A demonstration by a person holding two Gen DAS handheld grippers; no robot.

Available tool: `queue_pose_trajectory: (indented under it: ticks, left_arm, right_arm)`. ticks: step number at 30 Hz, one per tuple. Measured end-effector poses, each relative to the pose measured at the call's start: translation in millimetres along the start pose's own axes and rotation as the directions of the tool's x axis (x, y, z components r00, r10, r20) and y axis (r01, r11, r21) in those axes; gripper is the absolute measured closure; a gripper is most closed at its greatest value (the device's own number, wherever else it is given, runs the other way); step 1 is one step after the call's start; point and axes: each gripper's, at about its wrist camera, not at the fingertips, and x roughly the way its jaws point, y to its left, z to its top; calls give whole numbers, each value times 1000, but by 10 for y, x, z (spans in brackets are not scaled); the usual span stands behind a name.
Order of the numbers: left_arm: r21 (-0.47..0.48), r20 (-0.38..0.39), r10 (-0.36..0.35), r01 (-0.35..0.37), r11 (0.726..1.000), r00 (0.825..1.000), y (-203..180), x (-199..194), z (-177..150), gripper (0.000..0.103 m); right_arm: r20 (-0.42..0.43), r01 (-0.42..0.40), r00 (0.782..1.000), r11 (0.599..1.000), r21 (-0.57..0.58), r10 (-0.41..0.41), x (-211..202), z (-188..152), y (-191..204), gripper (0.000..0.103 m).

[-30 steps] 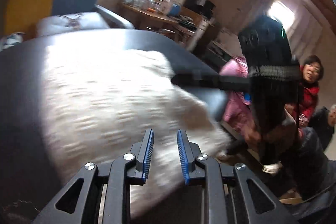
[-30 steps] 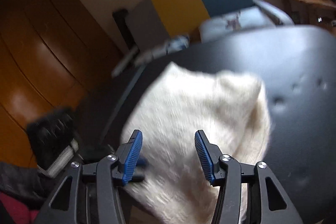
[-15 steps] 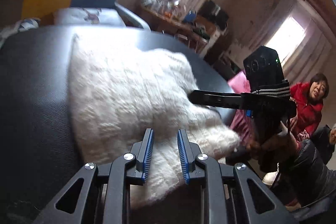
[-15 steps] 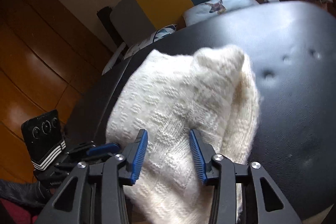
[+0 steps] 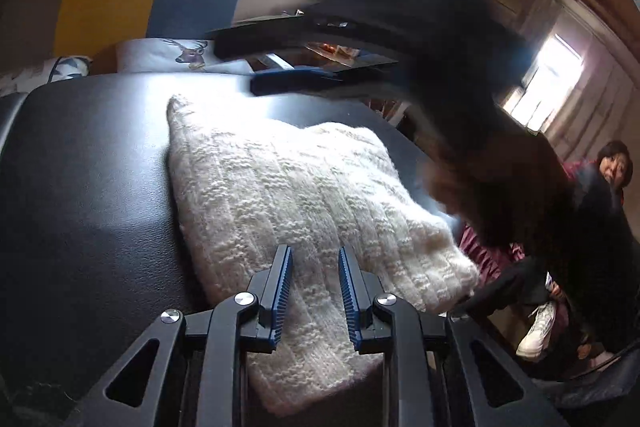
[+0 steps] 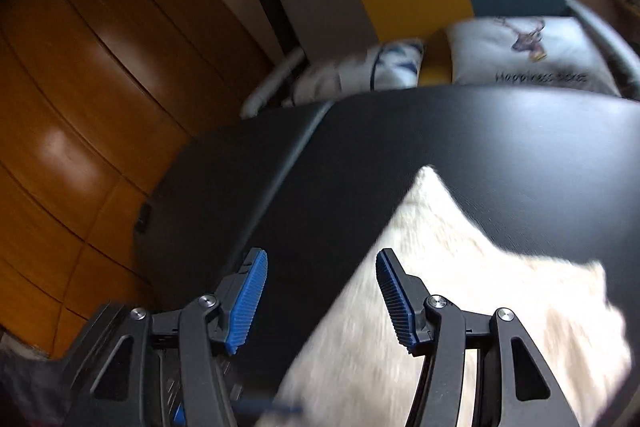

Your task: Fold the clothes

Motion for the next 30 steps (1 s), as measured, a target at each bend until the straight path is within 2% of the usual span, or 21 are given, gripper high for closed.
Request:
queue_pose_trajectory:
  ticks: [2, 3, 4, 5, 10, 12, 14, 17, 20, 23, 24, 26, 29, 30]
  left_arm:
    - [-2, -34, -9, 9, 1000, 999, -7, 122, -23, 80]
    - [-10, -60, -19, 18, 1000, 998, 4, 143, -61, 80]
    - [-16, -93, -16, 14, 1000, 996, 18, 215, -113, 80]
    - [-23, -125, -12, 9, 1000, 992, 31, 288, -166, 80]
    - [-83, -100, -40, 32, 996, 994, 93, 301, -237, 81]
    - [-89, -100, -47, 38, 995, 994, 97, 277, -235, 81]
    - [-97, -90, -57, 48, 994, 994, 79, 187, -204, 80]
    - [-167, -11, -98, 95, 981, 995, 151, -65, -132, 77]
    - [-200, 56, -77, 87, 976, 995, 255, -301, -30, 76]
    - [-250, 93, -70, 92, 964, 993, 434, -425, 80, 72]
    - [-273, 94, -77, 100, 957, 993, 505, -427, 122, 69]
    - [-316, 76, -96, 116, 942, 992, 652, -363, 211, 64]
    - [-383, 31, -146, 147, 912, 989, 844, -171, 317, 59]
    - [-394, 16, -158, 151, 906, 987, 891, -90, 378, 58]
  right_arm:
    - [-122, 84, 989, 996, 5, -83, 388, 118, -142, 45]
    - [-183, 126, 975, 992, 3, -123, 582, 176, -213, 46]
    - [-247, 207, 946, 978, -33, -209, 797, 165, -310, 45]
    - [-253, 244, 934, 968, -63, -252, 903, 145, -360, 45]
    - [-211, 284, 927, 948, -144, -309, 972, 78, -328, 42]
    - [-198, 270, 936, 954, -131, -292, 926, 66, -343, 40]
    - [-181, 229, 953, 969, -96, -244, 852, 75, -391, 37]
    - [-105, 156, 981, 986, -58, -161, 564, 103, -421, 36]
    - [29, 74, 997, 997, -8, -74, 39, 72, -458, 24]
    - [123, -16, 992, 999, 45, 11, -490, -13, -694, 5]
    - [141, -40, 990, 996, 77, 29, -651, -90, -795, 1]
    - [159, -90, 985, 982, 163, 64, -948, -255, -1036, 1]
    - [142, -166, 982, 918, 361, 122, -1264, -611, -1527, 0]
    - [137, -168, 983, 902, 399, 123, -1331, -763, -1603, 0]
